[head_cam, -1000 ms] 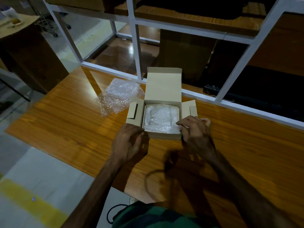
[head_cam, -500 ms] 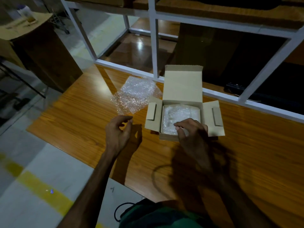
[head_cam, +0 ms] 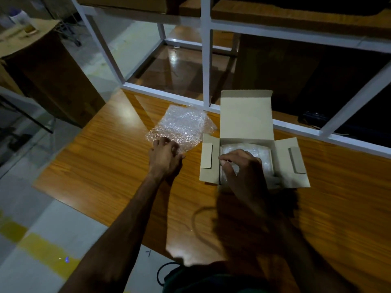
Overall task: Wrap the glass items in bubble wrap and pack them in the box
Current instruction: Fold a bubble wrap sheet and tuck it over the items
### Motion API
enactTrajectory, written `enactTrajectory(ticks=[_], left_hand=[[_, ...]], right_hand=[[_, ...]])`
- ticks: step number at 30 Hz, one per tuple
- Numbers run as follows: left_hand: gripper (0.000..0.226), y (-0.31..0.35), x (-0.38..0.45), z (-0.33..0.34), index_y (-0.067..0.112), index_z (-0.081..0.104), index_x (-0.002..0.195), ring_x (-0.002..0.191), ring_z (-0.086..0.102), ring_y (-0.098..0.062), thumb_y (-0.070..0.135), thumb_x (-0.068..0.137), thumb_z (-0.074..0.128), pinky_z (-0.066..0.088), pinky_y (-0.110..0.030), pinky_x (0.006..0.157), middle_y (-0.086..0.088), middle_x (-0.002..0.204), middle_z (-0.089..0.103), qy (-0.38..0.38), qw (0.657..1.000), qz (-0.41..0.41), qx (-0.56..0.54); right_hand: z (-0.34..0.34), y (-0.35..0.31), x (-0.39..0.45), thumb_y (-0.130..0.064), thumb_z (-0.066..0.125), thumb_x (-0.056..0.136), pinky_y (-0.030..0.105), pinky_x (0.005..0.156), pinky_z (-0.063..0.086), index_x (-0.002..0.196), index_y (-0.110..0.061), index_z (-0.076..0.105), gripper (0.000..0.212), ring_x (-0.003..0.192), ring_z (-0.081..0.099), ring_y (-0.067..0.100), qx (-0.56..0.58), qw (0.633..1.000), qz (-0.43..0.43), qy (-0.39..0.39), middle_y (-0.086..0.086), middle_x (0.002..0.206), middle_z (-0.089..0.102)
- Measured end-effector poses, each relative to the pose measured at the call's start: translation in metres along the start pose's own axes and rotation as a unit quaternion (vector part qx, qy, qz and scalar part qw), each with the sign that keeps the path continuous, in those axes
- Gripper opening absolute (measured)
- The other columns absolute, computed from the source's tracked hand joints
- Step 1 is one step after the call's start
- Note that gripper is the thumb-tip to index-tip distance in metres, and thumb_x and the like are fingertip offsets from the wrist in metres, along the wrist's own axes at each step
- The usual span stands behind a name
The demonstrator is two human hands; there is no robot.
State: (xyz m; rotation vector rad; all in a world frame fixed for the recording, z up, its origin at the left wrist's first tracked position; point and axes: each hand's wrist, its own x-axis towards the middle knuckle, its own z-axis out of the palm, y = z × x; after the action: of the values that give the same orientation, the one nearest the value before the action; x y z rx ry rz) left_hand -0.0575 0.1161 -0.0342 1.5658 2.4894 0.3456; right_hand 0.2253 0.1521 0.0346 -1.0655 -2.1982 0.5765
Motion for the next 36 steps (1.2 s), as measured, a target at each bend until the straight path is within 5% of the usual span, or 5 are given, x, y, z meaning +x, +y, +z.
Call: enactTrajectory(ticks=[8,15,27,31,36], left_hand=[[0.037,-0.004,-0.01,-0.008,0.016,0.063,0.102,0.08,0.061,-0.02,0.042,0.105,0.036,0.058,-0.049,0.072,-0.003,0.092,0.065,0.087,0.987,0.034,-0.134],[0.023,0.006,-0.053,-0.04,0.014,0.06,0.103,0.079,0.063,-0.018,0.031,0.111,0.047,0.052,-0.041,0.067,-0.003,0.089,0.067,0.244,0.919,-0.027,-0.309],[0.022,0.061,-0.182,-0.049,0.001,0.062,0.115,0.097,0.075,-0.031,0.02,0.105,0.058,0.065,-0.04,0.072,-0.023,0.11,0.073,-0.011,0.582,-0.195,-0.789],[0.045,0.059,-0.216,-0.036,-0.003,0.053,0.143,0.123,0.063,-0.042,0.013,0.102,0.058,0.061,-0.05,0.095,-0.03,0.14,0.061,-0.032,0.481,-0.235,-0.844],[0.023,0.057,-0.24,-0.02,-0.003,0.061,0.118,0.097,0.071,-0.037,-0.001,0.095,0.058,0.064,-0.05,0.085,-0.037,0.129,0.063,-0.032,0.519,-0.319,-0.792]], right_hand=[[-0.006,0.004,-0.003,-0.019,0.063,0.1,0.047,0.087,0.06,0.105,-0.015,0.079,0.017,0.098,0.07,0.014,0.025,0.999,0.019,0.012,0.003,0.106,0.078],[-0.006,0.0,-0.013,-0.023,0.062,0.099,0.05,0.088,0.059,0.105,-0.017,0.079,0.019,0.101,0.068,0.012,0.074,0.996,0.035,0.034,-0.002,0.106,0.077],[-0.007,-0.044,-0.042,-0.022,0.064,0.103,0.021,0.088,0.055,0.12,-0.02,0.077,0.022,0.104,0.067,0.007,0.149,0.985,0.037,-0.076,-0.002,0.118,0.076],[-0.007,-0.057,-0.064,-0.037,0.061,0.102,0.033,0.082,0.061,0.118,-0.029,0.076,0.024,0.098,0.071,0.008,0.115,0.983,0.066,-0.125,-0.011,0.112,0.077],[0.014,-0.042,-0.084,-0.047,0.057,0.1,0.035,0.075,0.059,0.089,-0.031,0.072,0.025,0.084,0.068,0.014,-0.038,0.965,0.158,-0.205,-0.012,0.087,0.071]])
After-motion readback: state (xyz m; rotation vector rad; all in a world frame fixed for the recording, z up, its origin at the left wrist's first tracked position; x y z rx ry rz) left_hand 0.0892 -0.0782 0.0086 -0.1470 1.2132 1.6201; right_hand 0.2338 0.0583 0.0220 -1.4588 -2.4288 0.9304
